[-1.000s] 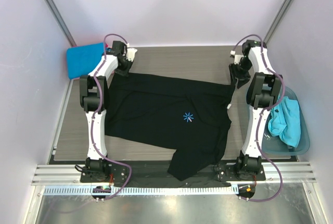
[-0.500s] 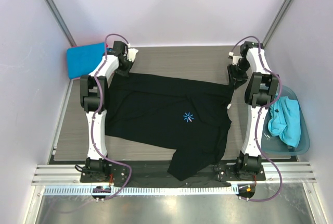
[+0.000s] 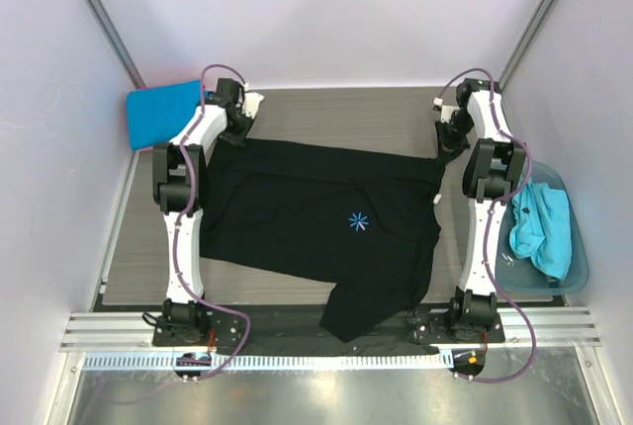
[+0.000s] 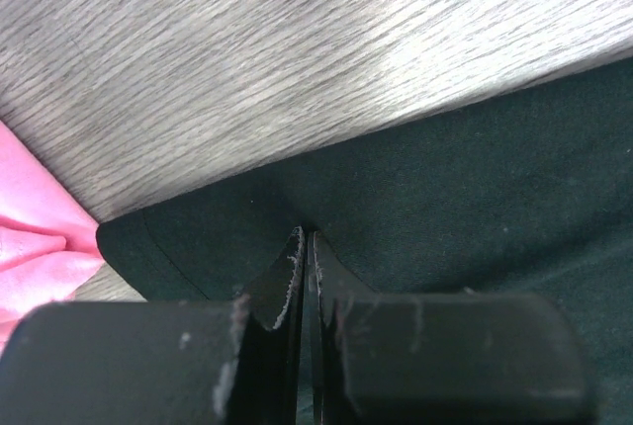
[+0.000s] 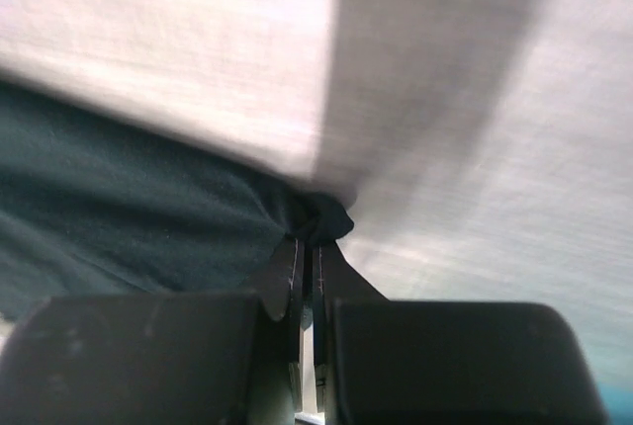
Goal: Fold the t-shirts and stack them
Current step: Fold the tshirt
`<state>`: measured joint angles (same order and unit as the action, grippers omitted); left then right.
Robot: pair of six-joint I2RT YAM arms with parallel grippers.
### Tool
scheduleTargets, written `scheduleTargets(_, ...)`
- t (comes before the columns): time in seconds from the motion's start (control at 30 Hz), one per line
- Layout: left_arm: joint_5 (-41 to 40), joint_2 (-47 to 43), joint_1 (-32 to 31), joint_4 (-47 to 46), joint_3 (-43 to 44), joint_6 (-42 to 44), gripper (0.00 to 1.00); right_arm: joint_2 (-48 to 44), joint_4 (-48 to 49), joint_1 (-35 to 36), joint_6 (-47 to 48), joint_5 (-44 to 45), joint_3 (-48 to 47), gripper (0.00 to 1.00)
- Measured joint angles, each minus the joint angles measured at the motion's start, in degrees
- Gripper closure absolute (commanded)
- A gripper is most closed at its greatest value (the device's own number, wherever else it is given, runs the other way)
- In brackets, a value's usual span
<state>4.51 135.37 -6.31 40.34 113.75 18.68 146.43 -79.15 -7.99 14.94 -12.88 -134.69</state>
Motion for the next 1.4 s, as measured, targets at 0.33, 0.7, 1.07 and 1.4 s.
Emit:
scheduleTargets(0.33, -1.07, -0.42, 0.46, 3.5, 3.08, -2.25, 0.53, 4.24, 0.87, -0.07, 1.31, 1.68, -14.43, 0.99)
scheduleTargets(0.7, -0.15, -0.07, 1.46, 5.44, 10.08, -6.29, 0.54, 6.8, 1.16, 0.0, 2.73, 5.81, -16.59, 0.99)
scheduleTargets(1.07, -1.36, 3.78, 2.23, 5.6, 10.32, -6.14, 0.53, 7.37, 1.22, 0.02, 2.73, 6.45, -16.65, 0.99)
scheduleTargets(1.4, -2.97, 6.58, 4.04, 5.22, 13.03, -5.97, 0.53, 7.37, 1.22, 0.17, 2.71, 6.97, -16.65, 0.99)
